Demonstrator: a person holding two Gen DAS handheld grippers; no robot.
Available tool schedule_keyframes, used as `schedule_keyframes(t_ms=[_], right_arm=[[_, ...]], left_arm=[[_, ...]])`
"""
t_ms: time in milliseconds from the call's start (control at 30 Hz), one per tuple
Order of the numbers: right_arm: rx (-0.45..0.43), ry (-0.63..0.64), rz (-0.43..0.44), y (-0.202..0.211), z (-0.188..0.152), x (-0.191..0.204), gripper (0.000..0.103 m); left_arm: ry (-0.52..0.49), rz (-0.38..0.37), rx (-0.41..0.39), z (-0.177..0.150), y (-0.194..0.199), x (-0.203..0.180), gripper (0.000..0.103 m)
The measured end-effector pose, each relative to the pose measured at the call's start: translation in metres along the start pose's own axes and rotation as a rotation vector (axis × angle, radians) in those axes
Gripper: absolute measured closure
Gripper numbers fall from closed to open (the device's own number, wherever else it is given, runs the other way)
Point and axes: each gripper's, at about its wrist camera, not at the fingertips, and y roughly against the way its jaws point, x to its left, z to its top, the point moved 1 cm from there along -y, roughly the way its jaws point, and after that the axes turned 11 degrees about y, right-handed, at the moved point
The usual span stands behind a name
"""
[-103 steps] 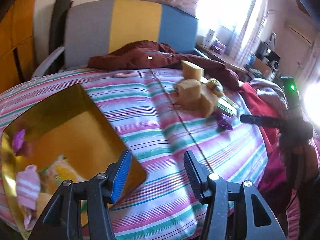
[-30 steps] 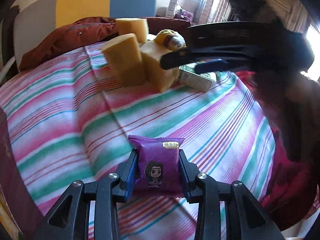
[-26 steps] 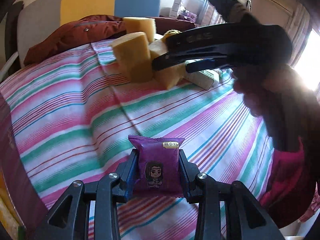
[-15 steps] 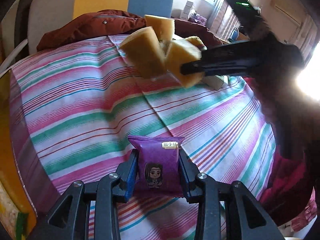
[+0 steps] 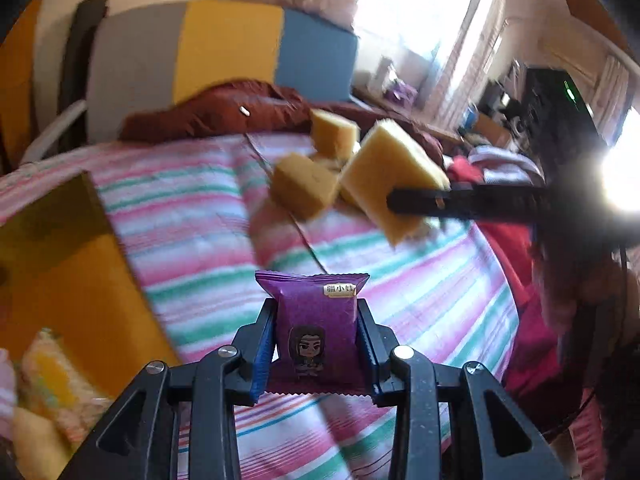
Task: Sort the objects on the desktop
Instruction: 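Grasp a yellow sponge with the right tool while the left tool holds the pouch, then drop the pouch and sponge into the gold tray by opening both tools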
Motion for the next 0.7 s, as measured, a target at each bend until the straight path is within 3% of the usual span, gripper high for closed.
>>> schedule_keyframes(t_ms=[100, 400, 633, 700], right_arm=[[-0.012, 0.055, 0.054, 0.000, 0.009, 0.032, 0.067], [0.042, 0.202, 0.219, -0.041, 0.028, 0.130, 0.067], [0.135, 0.238, 0.316, -0.093, 0.046, 0.198, 0.067], [0.150, 0.234, 0.333, -0.105, 0.052, 0.212, 0.066]], left_arm=[[0.045, 0.032, -0.050, 0.009, 0.018, 0.018, 0.066], [0.245, 0.265, -0.188, 0.030, 0.075, 0.120, 0.066], [0.360, 0.453, -0.227, 0.033, 0.102, 0.200, 0.066], [0.378, 0.490, -0.206, 0.033, 0.099, 0.216, 0.059]])
